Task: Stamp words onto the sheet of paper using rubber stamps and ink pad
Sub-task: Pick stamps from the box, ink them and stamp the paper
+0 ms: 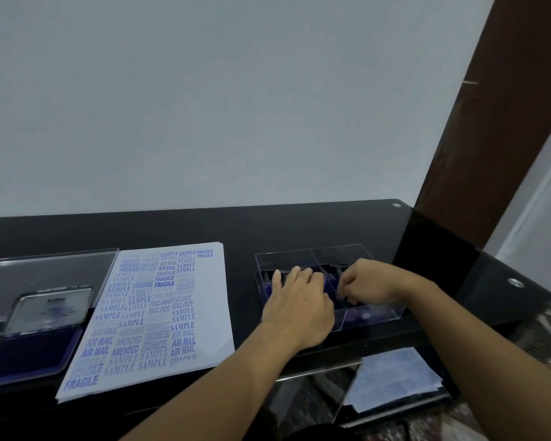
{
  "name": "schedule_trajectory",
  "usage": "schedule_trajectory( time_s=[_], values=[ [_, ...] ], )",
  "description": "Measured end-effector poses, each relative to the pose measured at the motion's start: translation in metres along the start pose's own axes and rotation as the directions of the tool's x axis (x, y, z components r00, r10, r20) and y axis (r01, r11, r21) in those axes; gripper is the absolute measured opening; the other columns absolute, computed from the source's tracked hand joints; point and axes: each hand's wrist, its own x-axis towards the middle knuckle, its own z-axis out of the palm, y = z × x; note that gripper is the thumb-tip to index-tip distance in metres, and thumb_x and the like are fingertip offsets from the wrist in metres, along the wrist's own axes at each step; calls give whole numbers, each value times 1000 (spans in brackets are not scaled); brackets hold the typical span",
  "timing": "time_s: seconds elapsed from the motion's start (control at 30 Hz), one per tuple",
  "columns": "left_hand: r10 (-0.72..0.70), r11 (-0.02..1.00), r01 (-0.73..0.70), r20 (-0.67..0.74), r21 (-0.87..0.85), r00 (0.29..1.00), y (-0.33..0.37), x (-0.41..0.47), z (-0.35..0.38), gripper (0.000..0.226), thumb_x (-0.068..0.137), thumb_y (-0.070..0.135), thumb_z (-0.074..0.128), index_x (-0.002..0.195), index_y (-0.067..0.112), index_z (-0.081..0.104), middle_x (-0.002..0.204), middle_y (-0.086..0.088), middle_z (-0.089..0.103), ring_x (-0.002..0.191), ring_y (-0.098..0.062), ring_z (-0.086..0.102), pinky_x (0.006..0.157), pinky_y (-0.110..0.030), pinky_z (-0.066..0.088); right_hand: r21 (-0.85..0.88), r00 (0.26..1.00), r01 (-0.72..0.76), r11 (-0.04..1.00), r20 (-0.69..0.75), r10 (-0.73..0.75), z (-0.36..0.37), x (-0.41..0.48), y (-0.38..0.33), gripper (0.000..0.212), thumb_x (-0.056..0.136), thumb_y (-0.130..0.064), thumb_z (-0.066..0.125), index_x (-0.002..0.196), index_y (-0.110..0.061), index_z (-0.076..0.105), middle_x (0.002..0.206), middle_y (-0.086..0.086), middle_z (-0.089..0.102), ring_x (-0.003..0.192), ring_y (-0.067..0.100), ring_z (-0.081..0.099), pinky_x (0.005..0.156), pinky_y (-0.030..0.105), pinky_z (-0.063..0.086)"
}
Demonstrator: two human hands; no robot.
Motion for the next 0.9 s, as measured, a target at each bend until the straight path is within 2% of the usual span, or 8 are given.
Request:
schedule_trajectory(
  time_s=[0.1,0.27,0.37,0.43,0.57,0.63,0.73,0.9],
  values=[
    [5,1000,-5,-19,-3,1000,-1,-1,0,45,99,34,34,140,17,43,147,-1,43,141,-21,30,120,-53,14,-32,999,32,999,26,-32,0,-7,-3,26,95,-11,53,105,-19,75,104,-3,70,91,11,63,85,28,49],
    [10,1000,-10,-31,-7,999,-2,-1,0,45,100,35,35,141,18,43,147,-1,43,141,-21,31,120,-52,14,-149,991,53,987,132,-33,0,-8,-8,31,101,-17,46,121,-21,69,115,-1,67,102,13,61,90,30,44],
    [14,1000,-14,-30,-6,999,-2,0,0,45,99,34,35,140,18,44,146,-1,45,139,-20,34,120,-53,14,-180,982,53,982,189,-19,3,-7,-8,32,105,-24,42,124,-18,67,114,1,68,104,15,63,97,32,44],
    [10,1000,-11,-18,-18,1000,-1,0,-1,45,100,34,36,140,17,44,146,-1,45,139,-20,33,120,-53,13,-177,982,48,983,187,-14,5,-7,-7,32,106,-23,41,123,-16,67,113,3,68,103,15,63,94,30,43],
    [-2,999,2,13,-53,1000,0,-1,-6,44,100,34,38,140,17,45,148,-1,44,140,-20,32,121,-52,11,-147,990,47,988,135,-27,9,-6,-3,30,105,-25,44,121,-19,68,115,1,67,102,13,63,91,30,45],
    [-8,995,6,-14,-101,1000,1,-1,-9,39,100,32,40,135,16,50,143,0,49,136,-18,38,120,-50,16,-117,996,44,992,77,-35,11,-6,1,25,102,-26,48,115,-22,68,112,-1,67,100,12,62,91,30,47],
    [-28,985,9,-109,-173,994,1,-2,-15,34,99,30,41,127,17,55,134,2,55,127,-16,45,117,-47,25,-64,999,36,997,-16,-37,10,-7,6,10,96,-29,57,103,-29,63,104,-4,65,90,10,60,76,27,46],
    [-14,981,-12,-129,-194,992,-4,-10,-35,39,99,29,43,134,16,51,141,1,51,133,-18,43,115,-42,30,42,987,12,999,-160,-5,1,-11,7,4,94,-28,62,95,-31,59,98,-5,64,86,12,61,71,29,48]
  ],
)
